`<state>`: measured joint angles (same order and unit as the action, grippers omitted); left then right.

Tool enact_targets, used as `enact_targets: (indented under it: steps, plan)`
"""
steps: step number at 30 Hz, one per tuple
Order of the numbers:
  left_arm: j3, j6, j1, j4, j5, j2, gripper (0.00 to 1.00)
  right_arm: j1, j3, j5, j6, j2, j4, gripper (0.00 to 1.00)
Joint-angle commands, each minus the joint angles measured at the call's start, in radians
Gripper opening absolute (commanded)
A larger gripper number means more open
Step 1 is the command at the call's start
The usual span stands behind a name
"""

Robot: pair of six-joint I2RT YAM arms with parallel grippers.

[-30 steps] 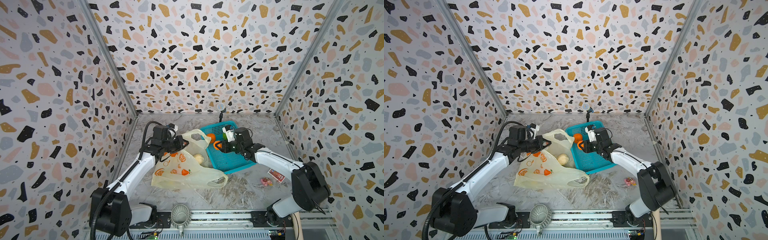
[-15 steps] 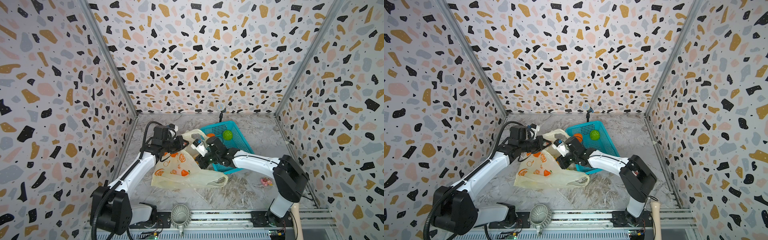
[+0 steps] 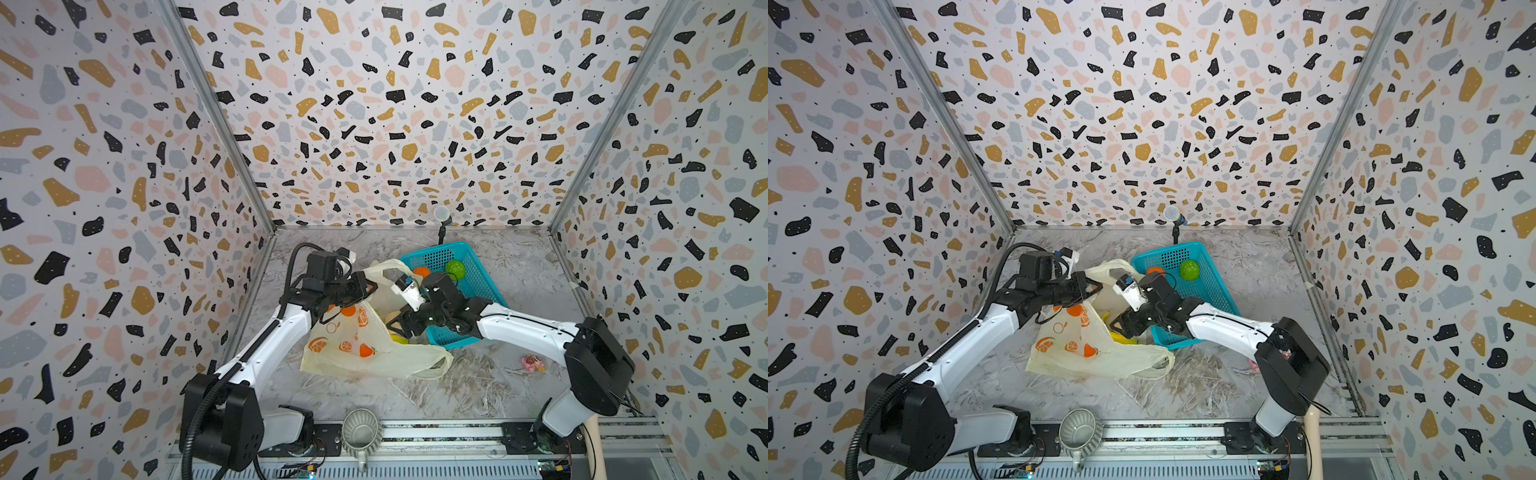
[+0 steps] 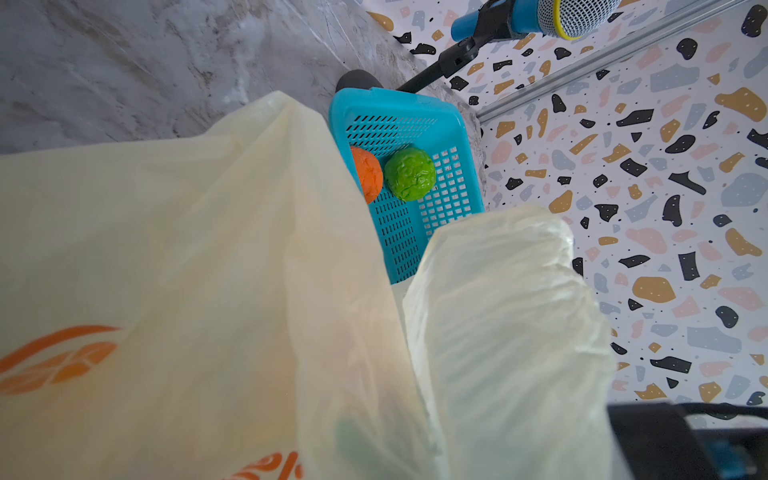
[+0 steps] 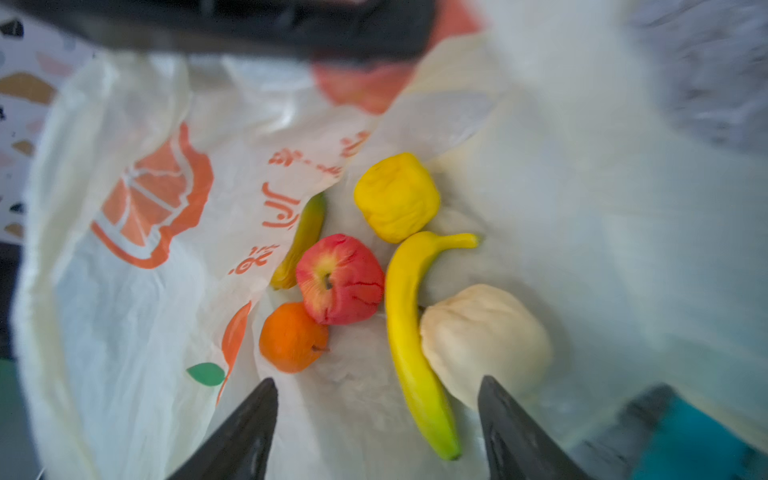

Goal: Place the fruits into the plastic bag
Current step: 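Release the orange and move the right gripper over the remaining orange, then grasp the green bumpy fruit in the basket with the right gripper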

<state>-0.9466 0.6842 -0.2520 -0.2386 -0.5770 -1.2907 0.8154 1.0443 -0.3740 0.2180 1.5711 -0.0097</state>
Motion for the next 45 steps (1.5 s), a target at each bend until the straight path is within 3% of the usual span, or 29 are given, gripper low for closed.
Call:
enact_targets:
  steps: [1,5,8,15,22,34,40,45]
  plan:
    - [0.000,-0.008,-0.003,0.018,-0.005,0.011,0.00,-0.066,-0.050,0.090,0.055,-0.139,0.066,0.76]
    - [-0.001,-0.008,-0.003,0.021,-0.004,0.010,0.00,-0.181,-0.119,0.208,0.134,-0.226,0.100,0.76]
    - [-0.001,-0.005,-0.004,0.024,-0.006,0.008,0.00,-0.262,-0.104,0.264,0.187,-0.201,0.083,0.76]
    - [0.002,-0.004,-0.004,0.024,-0.013,0.011,0.00,-0.363,0.224,0.424,0.221,0.145,-0.174,0.76]
    - [0.013,-0.015,-0.003,0.025,-0.018,0.009,0.00,-0.398,0.407,0.485,0.250,0.384,-0.217,0.76]
    - [0.022,-0.023,-0.002,0.036,-0.034,-0.022,0.00,-0.403,0.493,0.533,0.268,0.546,-0.213,0.75]
    - [0.017,-0.024,-0.003,0.036,-0.035,-0.027,0.00,-0.402,0.469,0.470,0.265,0.519,-0.164,0.48]
    - [0.017,-0.024,-0.004,0.036,-0.035,-0.026,0.00,-0.390,0.328,0.408,0.253,0.337,-0.114,0.43]
